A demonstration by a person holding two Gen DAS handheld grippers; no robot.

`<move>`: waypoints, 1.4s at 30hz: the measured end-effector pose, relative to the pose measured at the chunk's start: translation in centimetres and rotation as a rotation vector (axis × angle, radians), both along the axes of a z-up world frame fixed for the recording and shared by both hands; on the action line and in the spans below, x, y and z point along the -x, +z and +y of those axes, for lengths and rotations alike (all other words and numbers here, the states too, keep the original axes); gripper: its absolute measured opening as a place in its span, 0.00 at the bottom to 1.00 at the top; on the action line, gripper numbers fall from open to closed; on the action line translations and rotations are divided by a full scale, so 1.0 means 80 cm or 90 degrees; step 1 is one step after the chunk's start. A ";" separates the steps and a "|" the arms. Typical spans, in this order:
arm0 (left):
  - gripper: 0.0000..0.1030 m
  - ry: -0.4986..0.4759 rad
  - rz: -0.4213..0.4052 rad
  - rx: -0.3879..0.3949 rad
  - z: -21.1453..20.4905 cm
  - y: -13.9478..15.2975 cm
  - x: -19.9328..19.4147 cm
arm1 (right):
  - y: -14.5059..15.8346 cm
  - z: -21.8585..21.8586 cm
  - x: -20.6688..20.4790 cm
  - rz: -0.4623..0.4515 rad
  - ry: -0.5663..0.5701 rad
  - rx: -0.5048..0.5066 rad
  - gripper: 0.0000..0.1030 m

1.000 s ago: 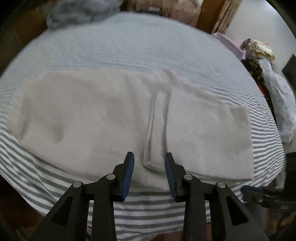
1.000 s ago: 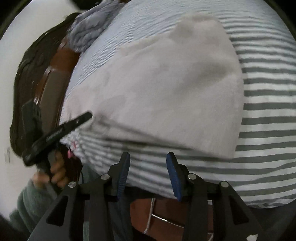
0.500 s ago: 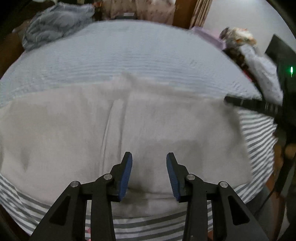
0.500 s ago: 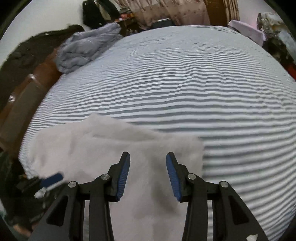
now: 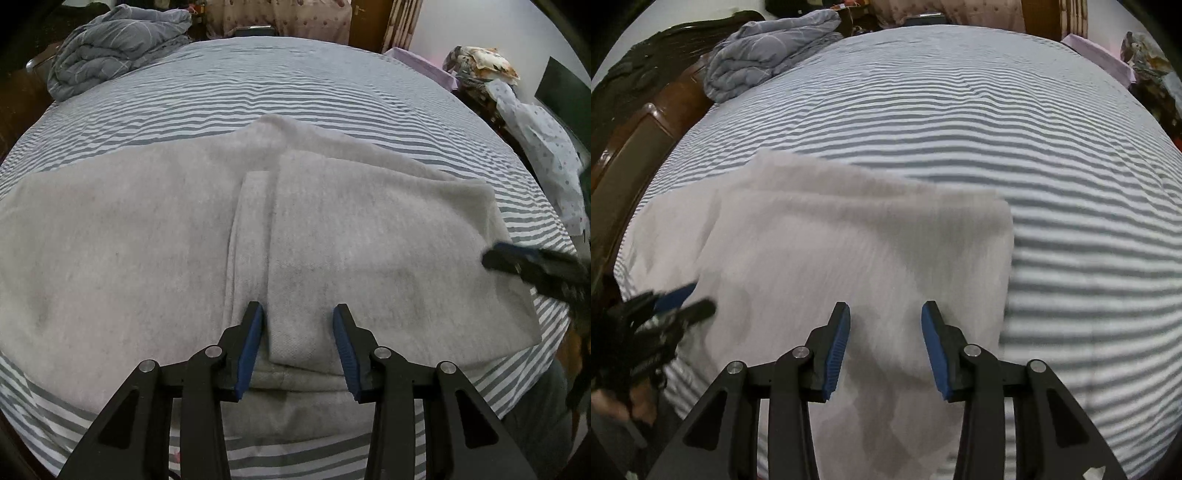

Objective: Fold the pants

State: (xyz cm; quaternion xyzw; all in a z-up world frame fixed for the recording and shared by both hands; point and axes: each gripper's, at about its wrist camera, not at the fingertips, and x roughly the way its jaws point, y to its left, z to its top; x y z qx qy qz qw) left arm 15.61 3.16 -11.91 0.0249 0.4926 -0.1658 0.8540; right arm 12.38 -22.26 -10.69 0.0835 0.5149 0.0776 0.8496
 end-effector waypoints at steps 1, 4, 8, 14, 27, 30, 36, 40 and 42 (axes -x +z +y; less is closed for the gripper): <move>0.40 0.000 0.000 0.002 0.000 0.000 0.000 | 0.000 0.000 0.009 0.002 0.001 -0.003 0.37; 0.40 0.008 0.014 0.024 0.007 0.003 -0.004 | -0.010 0.011 0.032 0.017 0.003 -0.015 0.41; 0.40 0.053 0.044 0.103 0.039 0.022 -0.009 | -0.007 0.028 0.040 0.011 0.027 0.018 0.48; 0.44 0.152 0.031 0.185 0.140 0.069 -0.002 | 0.001 0.029 0.032 0.040 0.023 -0.009 0.49; 0.46 0.448 0.087 0.437 0.385 0.035 0.030 | 0.000 0.038 0.023 0.069 0.007 0.001 0.52; 0.46 0.454 0.112 0.455 0.396 0.010 0.017 | 0.000 0.045 0.019 0.076 0.007 0.022 0.53; 0.46 0.442 0.113 0.470 0.418 -0.026 -0.015 | 0.003 0.057 0.010 0.092 -0.009 0.057 0.53; 0.46 0.402 0.084 0.438 0.412 -0.033 -0.035 | 0.000 0.066 0.002 0.120 -0.012 0.089 0.52; 0.52 0.396 0.073 0.431 0.411 -0.036 -0.041 | -0.002 0.071 -0.003 0.130 -0.010 0.110 0.52</move>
